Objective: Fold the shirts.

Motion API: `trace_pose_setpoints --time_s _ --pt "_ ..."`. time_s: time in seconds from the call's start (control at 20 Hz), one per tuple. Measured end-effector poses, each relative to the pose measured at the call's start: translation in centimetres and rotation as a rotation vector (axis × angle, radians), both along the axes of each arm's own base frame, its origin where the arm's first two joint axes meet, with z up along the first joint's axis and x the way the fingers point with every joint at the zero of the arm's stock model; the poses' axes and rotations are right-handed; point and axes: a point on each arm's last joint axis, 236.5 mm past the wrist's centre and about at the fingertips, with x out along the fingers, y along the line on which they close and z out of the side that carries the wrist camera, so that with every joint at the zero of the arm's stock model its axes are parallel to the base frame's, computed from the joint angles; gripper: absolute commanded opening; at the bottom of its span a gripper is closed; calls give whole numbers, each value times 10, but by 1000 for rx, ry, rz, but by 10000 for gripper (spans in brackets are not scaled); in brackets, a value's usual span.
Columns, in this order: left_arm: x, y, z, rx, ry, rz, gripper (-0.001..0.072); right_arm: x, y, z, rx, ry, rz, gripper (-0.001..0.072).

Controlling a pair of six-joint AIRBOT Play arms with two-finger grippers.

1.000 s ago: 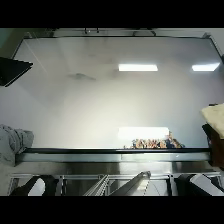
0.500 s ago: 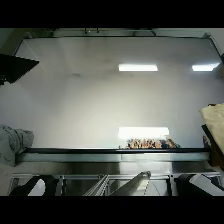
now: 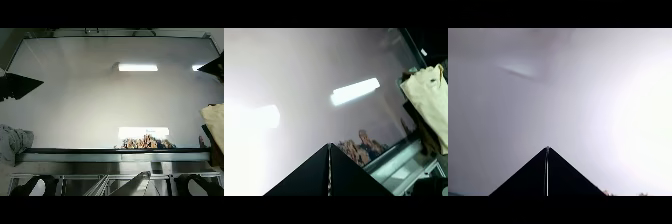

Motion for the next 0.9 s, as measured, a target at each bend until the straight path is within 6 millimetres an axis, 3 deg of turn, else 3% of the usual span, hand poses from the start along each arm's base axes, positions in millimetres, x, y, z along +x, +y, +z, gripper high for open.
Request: trace_pose_setpoints --time_s 0.2,0.3,0.4,0.6,0.9 --pt "-55 -24 -66 61 145 -46 22 -71 85 -72 -116 51 209 16" --pt "-77 -33 -97 77 191 -46 22 -99 100 -116 -142 70 230 16" --pt "-90 -38 -116 77 214 -36 22 -109 100 -145 -159 74 211 17" --pt "-107 -44 -134 81 225 -37 21 -115 101 -167 -169 68 200 18" --pt "-112 -46 -135 82 202 -30 21 -117 101 -172 -166 64 193 18"
